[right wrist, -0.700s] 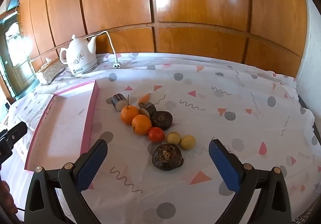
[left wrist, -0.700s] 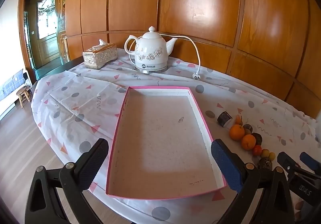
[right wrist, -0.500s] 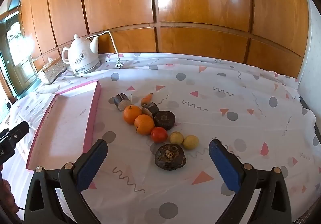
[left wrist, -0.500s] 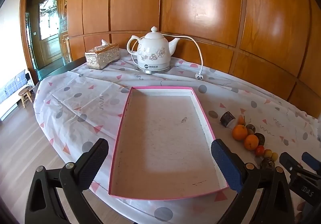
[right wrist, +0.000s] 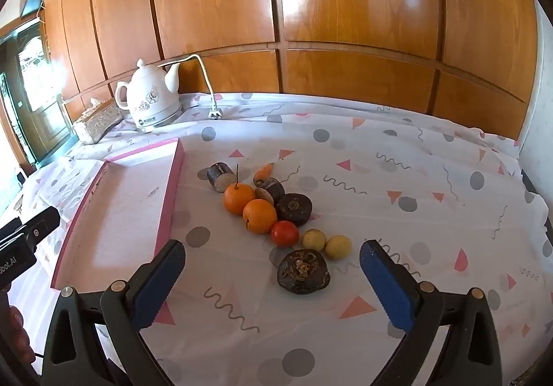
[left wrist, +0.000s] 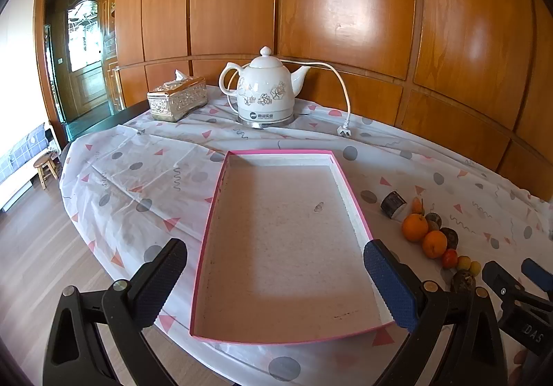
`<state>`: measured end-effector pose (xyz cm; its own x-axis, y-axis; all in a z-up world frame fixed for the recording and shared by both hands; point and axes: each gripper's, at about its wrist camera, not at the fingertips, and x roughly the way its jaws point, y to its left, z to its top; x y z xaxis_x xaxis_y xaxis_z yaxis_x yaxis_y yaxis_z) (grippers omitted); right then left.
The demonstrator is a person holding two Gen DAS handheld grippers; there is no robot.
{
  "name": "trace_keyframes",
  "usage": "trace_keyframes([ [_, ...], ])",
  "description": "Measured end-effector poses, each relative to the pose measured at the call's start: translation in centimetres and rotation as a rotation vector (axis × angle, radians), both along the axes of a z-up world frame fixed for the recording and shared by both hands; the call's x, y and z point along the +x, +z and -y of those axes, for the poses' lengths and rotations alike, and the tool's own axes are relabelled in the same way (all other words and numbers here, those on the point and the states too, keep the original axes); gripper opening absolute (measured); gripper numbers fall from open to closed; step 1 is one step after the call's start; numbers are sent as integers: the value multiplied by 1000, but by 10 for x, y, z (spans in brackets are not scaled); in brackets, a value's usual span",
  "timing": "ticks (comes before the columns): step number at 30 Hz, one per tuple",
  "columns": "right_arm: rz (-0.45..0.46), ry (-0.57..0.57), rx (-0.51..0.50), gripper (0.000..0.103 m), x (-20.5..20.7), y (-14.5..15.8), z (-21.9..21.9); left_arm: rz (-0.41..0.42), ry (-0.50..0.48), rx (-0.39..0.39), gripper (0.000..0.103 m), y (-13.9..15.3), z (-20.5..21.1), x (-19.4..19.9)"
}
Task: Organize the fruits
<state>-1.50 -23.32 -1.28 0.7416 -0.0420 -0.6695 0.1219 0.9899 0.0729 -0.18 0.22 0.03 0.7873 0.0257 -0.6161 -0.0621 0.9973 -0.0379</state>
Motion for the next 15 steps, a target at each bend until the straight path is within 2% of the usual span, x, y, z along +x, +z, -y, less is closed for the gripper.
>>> trace_keyframes([
  [15, 7, -3, -10, 103, -4, 2, -1, -11, -6, -1, 103, -1, 0, 0],
])
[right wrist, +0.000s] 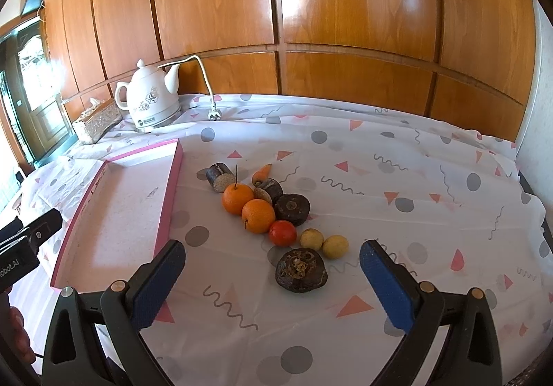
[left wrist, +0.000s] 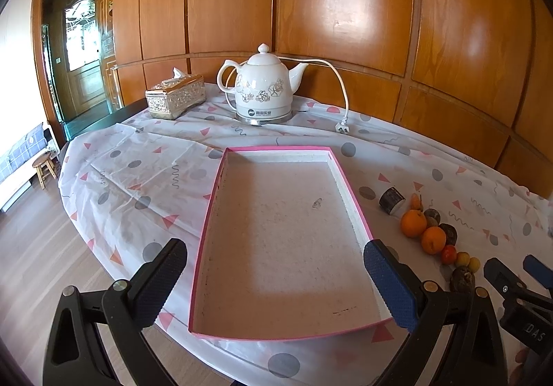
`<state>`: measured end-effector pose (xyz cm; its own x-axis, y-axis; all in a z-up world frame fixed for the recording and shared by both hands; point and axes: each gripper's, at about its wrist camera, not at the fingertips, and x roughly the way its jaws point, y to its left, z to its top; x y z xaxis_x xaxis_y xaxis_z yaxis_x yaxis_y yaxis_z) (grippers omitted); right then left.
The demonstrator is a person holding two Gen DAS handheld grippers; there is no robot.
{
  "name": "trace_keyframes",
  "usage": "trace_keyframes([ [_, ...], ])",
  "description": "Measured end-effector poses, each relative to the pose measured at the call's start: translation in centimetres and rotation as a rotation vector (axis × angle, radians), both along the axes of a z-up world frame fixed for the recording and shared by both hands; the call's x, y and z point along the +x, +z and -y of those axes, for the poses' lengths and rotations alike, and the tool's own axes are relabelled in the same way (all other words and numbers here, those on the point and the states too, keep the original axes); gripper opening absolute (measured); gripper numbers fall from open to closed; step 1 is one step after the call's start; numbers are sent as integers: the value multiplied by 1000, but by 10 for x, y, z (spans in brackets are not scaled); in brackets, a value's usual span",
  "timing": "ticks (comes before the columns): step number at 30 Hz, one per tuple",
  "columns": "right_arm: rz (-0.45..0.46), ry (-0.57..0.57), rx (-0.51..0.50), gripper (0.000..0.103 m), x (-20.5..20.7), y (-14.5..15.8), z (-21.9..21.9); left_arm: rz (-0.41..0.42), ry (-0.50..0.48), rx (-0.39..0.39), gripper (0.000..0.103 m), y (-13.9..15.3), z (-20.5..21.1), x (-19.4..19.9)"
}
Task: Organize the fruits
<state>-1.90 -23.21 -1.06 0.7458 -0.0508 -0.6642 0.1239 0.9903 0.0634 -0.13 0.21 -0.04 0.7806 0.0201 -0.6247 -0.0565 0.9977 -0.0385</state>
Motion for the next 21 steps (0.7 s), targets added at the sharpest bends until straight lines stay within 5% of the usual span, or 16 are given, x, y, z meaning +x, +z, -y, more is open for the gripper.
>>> trace_keyframes([
  [21, 8, 7, -4, 103, -2, 1, -2, 2, -3, 4, 103, 0, 4, -2],
])
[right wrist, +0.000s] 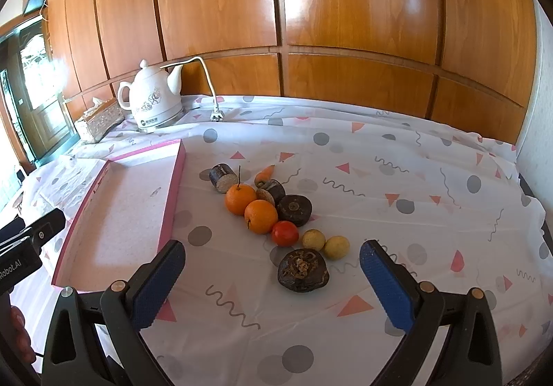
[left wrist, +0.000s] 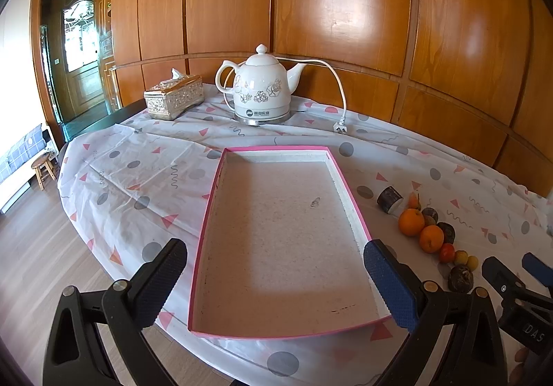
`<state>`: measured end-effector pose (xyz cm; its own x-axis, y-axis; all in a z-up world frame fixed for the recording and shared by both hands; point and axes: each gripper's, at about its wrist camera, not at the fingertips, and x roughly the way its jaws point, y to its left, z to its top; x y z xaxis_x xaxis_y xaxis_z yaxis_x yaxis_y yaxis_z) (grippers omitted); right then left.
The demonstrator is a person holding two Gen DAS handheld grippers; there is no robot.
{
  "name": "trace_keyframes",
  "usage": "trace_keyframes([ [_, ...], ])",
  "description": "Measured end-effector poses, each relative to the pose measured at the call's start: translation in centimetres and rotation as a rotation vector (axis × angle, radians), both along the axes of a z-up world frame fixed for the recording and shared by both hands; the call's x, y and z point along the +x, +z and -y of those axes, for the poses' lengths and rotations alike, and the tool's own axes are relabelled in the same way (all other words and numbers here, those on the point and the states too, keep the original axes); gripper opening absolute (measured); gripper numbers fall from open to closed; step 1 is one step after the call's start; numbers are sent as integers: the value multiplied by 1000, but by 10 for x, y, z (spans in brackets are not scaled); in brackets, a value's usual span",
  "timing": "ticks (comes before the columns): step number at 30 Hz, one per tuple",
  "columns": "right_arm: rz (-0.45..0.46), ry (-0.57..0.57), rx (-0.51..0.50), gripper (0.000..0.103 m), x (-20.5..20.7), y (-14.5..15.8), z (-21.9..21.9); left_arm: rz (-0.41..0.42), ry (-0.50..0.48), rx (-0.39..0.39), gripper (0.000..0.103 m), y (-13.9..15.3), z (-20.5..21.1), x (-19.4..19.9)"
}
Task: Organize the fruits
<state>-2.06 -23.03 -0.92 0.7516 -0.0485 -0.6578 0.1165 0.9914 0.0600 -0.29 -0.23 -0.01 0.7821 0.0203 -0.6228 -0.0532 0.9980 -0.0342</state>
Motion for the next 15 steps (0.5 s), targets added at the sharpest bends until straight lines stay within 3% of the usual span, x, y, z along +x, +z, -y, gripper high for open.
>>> trace_keyframes([
  [15, 8, 0, 0, 103, -1, 3, -1, 0, 1, 2, 103, 1, 2, 1],
])
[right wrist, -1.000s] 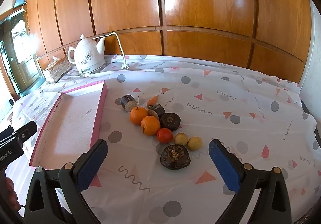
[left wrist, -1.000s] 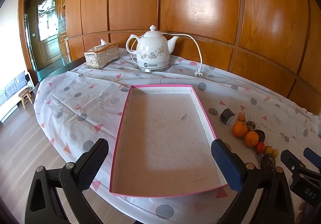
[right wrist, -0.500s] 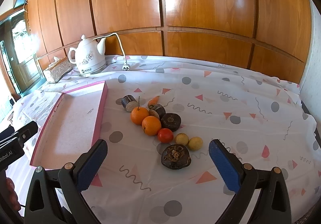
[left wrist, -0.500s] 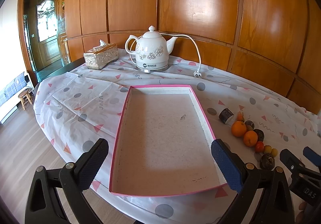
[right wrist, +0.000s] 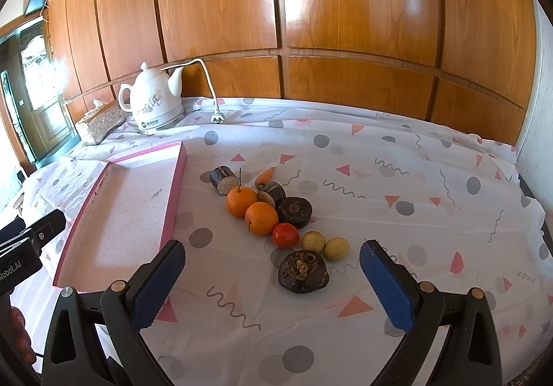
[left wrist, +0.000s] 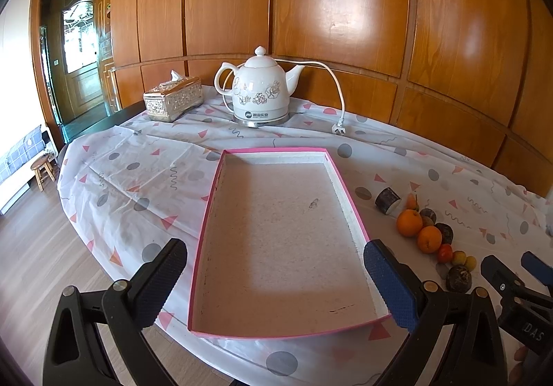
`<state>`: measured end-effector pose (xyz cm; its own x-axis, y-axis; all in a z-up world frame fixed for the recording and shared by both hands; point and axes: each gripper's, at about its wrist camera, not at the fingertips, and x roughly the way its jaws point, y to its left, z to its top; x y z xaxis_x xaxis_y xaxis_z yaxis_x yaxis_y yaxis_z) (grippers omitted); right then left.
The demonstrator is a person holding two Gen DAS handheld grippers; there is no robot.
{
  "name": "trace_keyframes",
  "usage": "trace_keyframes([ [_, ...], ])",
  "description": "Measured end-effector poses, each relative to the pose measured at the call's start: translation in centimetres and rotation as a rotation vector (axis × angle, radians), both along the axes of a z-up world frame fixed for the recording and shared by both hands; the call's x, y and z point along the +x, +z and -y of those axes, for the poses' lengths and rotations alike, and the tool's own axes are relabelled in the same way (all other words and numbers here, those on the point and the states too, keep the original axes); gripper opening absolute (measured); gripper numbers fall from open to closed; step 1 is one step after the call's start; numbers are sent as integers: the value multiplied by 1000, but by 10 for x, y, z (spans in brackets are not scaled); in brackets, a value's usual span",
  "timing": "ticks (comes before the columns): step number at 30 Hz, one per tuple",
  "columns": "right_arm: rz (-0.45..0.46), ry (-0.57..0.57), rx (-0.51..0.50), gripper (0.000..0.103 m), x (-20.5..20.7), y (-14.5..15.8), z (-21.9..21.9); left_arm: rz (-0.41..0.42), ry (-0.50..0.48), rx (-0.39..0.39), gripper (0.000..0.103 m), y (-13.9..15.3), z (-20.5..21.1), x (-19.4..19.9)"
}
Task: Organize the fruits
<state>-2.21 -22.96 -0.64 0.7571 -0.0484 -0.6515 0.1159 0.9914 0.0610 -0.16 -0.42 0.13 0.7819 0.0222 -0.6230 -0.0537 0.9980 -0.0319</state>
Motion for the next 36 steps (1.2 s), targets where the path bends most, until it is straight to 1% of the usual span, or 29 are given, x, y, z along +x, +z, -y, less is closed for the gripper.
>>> trace_keyframes([
  [10, -3, 3, -2, 103, 0, 0, -1, -3, -7, -1, 103, 4, 5, 0],
  [14, -7, 4, -7, 103, 2, 0, 2, -11, -21, -5, 103, 1, 5, 1],
  [19, -23, -11, -7, 103, 8, -1, 16, -30, -60, -15, 103, -4, 10, 3],
  [21, -33, -16, -14, 103, 10, -1, 25, -42, -99, -38, 103, -6, 12, 4],
  [24, -53, -23, -6, 103, 17, 0, 47, -71, -176, -117, 103, -11, 13, 6],
  [25, -61, -31, -12, 103, 19, 1, 56, -84, -187, -127, 103, -12, 14, 8],
  [28, -76, -69, -51, 103, 24, 5, 86, -122, -213, -145, 103, -18, 20, 12],
  [31, -102, -107, -85, 103, 28, 8, 114, -131, -227, -156, 103, -19, 24, 12],
  [36, -155, -154, -101, 103, 34, 9, 156, -152, -235, -146, 103, -23, 26, 14],
])
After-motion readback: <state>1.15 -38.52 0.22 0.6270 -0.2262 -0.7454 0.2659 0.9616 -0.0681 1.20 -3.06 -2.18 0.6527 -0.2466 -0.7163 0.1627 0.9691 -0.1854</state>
